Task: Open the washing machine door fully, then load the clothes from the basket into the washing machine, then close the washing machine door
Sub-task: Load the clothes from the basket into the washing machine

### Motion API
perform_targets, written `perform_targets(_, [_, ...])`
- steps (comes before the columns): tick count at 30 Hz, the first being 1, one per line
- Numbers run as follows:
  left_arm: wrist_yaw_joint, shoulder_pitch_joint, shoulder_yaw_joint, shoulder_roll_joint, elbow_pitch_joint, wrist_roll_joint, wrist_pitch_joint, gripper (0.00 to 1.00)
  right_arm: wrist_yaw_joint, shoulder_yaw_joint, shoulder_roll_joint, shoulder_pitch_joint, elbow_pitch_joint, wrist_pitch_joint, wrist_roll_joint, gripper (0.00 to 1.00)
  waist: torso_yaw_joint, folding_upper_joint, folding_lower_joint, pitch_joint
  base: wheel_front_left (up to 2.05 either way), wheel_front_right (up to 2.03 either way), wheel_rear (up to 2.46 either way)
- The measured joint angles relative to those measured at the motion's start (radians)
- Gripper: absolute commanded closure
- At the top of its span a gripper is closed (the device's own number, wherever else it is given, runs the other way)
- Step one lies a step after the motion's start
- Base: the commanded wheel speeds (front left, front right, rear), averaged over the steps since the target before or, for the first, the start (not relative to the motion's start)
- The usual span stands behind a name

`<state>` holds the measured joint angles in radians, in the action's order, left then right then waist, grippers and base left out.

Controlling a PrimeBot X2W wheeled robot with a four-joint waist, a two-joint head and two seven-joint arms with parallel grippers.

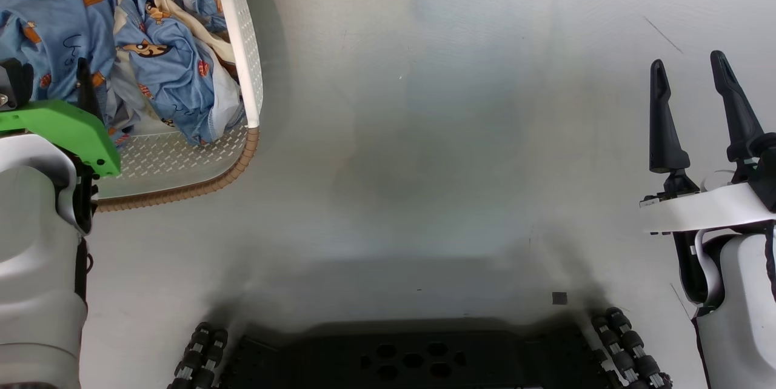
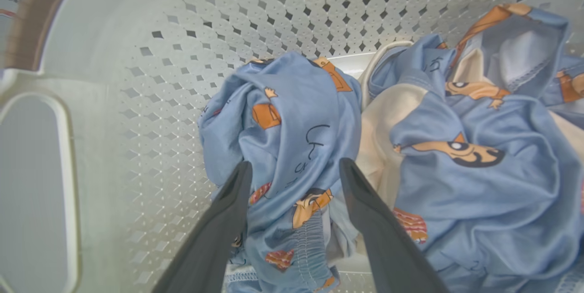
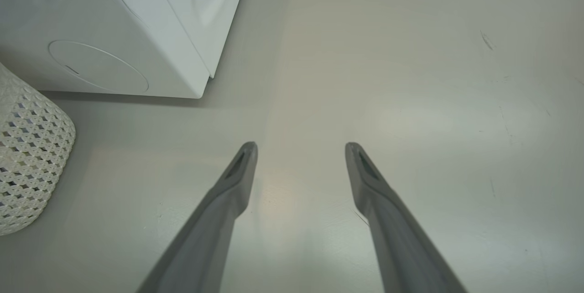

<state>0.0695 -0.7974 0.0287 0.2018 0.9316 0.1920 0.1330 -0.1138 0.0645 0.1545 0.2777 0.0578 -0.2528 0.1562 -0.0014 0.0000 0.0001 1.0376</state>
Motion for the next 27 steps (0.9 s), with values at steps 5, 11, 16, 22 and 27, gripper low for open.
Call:
perform_targets(5, [-0.007,-0.018,-0.002,0.000,0.020,-0.011,0.002,0.00,0.000,0.000,0.000,-0.003,-0.004,0.000,0.000,0.00,0.000,0.0000,0.0000,0.005,0.00,0.00,0.00])
perform_targets(11, [-0.010,-0.043,-0.010,0.006,0.044,-0.023,0.002,0.00,0.000,-0.001,-0.001,-0.014,-0.016,0.000,0.000,0.00,-0.003,0.0000,0.0000,0.012,0.00,0.00,0.00])
perform_targets(16, [-0.017,-0.069,-0.022,0.007,0.064,-0.032,0.005,0.00,0.000,-0.004,-0.003,-0.021,-0.025,0.000,0.000,0.00,-0.009,0.0000,0.0000,0.018,0.00,0.00,0.00])
perform_targets(22, [-0.044,-0.079,-0.022,0.013,0.097,-0.039,0.005,0.00,-0.002,-0.004,-0.006,-0.021,-0.033,0.000,0.000,0.00,-0.017,0.0000,0.0000,0.022,0.00,0.00,0.00])
perform_targets(27, [-0.054,-0.087,-0.011,0.016,0.108,-0.040,0.010,0.00,-0.002,-0.009,-0.011,-0.030,-0.038,0.000,0.000,0.00,-0.022,0.0000,0.0000,0.025,0.00,0.00,0.00])
